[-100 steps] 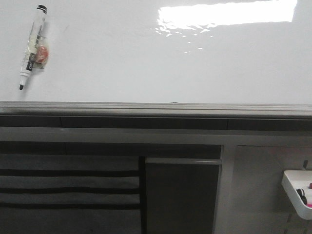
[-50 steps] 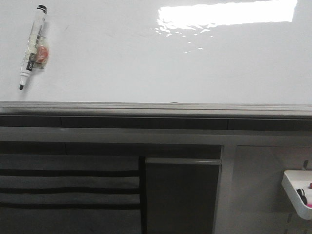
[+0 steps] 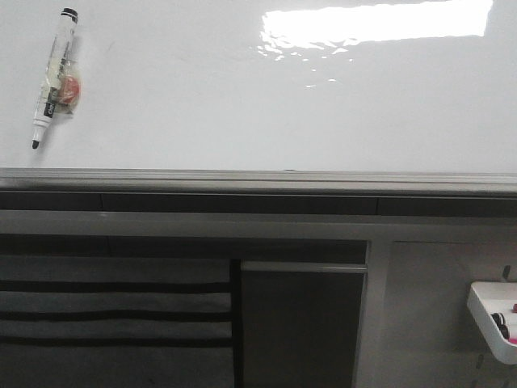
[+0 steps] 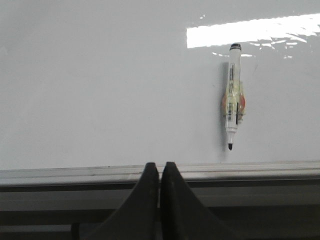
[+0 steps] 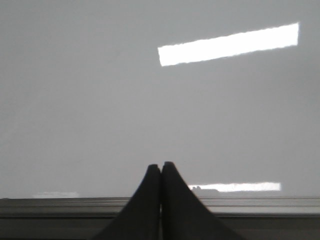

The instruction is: Write number 3 on whiteboard

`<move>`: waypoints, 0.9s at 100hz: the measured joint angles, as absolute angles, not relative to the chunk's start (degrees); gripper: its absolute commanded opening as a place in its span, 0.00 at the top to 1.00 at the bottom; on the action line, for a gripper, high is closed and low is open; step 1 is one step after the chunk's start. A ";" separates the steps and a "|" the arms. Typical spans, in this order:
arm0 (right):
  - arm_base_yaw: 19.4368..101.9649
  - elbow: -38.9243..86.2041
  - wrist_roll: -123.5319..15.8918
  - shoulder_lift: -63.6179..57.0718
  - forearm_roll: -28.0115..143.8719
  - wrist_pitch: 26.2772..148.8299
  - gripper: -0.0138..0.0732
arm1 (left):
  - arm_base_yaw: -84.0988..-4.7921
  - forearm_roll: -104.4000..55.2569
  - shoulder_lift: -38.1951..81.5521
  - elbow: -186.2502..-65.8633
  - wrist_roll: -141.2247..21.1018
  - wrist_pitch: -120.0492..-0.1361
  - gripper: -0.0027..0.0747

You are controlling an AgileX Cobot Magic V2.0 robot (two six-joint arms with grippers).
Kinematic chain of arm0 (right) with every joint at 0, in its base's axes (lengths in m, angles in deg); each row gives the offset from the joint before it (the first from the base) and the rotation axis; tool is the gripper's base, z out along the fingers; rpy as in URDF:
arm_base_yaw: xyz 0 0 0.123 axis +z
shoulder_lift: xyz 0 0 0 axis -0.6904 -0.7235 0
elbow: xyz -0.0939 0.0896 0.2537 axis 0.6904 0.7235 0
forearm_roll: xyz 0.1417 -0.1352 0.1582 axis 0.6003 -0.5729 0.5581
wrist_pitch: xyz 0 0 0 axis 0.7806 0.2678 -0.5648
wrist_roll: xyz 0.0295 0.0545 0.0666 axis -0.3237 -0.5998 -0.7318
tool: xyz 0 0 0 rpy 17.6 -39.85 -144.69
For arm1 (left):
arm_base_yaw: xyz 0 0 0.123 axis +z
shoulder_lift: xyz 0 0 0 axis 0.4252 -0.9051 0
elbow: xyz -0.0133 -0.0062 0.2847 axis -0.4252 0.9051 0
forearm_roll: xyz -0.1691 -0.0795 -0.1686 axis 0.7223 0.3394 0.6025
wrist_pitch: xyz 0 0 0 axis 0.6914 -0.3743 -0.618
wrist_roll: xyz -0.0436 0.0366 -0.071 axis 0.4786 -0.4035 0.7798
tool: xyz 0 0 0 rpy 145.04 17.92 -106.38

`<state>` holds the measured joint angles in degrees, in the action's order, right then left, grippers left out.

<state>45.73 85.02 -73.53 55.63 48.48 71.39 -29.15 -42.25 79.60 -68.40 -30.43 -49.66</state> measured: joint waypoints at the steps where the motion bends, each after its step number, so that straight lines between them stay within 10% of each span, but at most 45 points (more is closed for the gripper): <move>1: 45.73 85.02 -73.53 55.63 48.48 71.39 0.92 | -29.15 -42.11 79.60 -68.51 -30.43 -49.65 0.99; 90: 45.73 57.18 -73.40 47.49 51.60 97.97 0.92 | -29.15 -39.49 69.52 -101.21 -30.43 -72.99 0.99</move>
<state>45.73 57.18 -73.40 47.49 51.60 97.97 -29.15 -39.49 69.52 -101.21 -30.43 -72.99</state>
